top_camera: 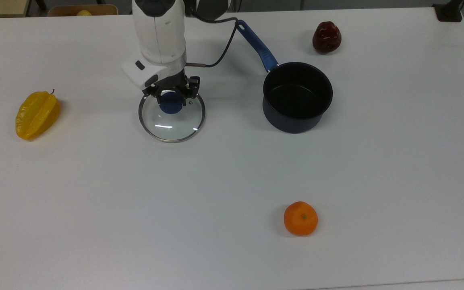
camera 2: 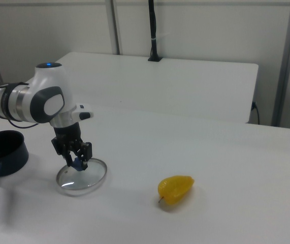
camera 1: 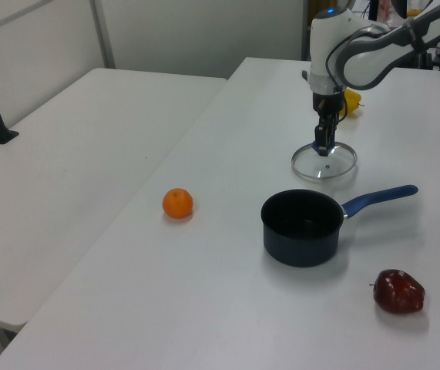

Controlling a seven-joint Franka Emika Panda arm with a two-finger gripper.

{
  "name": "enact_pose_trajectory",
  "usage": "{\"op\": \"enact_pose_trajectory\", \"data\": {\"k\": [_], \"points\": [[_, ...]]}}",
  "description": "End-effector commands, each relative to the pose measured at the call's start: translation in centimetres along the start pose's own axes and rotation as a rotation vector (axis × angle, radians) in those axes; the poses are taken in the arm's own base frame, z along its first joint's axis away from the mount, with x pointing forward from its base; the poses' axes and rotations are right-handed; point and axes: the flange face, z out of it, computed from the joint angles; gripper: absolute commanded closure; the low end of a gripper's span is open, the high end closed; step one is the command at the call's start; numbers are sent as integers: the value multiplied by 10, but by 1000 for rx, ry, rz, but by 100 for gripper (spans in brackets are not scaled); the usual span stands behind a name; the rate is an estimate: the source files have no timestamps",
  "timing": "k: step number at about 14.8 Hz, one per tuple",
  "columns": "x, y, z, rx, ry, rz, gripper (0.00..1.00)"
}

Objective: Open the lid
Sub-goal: 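Lower the glass lid onto the table beside the saucepan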

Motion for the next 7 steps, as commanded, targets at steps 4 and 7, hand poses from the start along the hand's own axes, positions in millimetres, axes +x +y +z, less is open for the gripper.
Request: {"op": "enact_pose_trajectory", "data": {"k": [4, 7], "points": [[2, 1, 3, -11, -1, 2, 0], [2, 4, -21, -18, -29, 8, 0]]}}
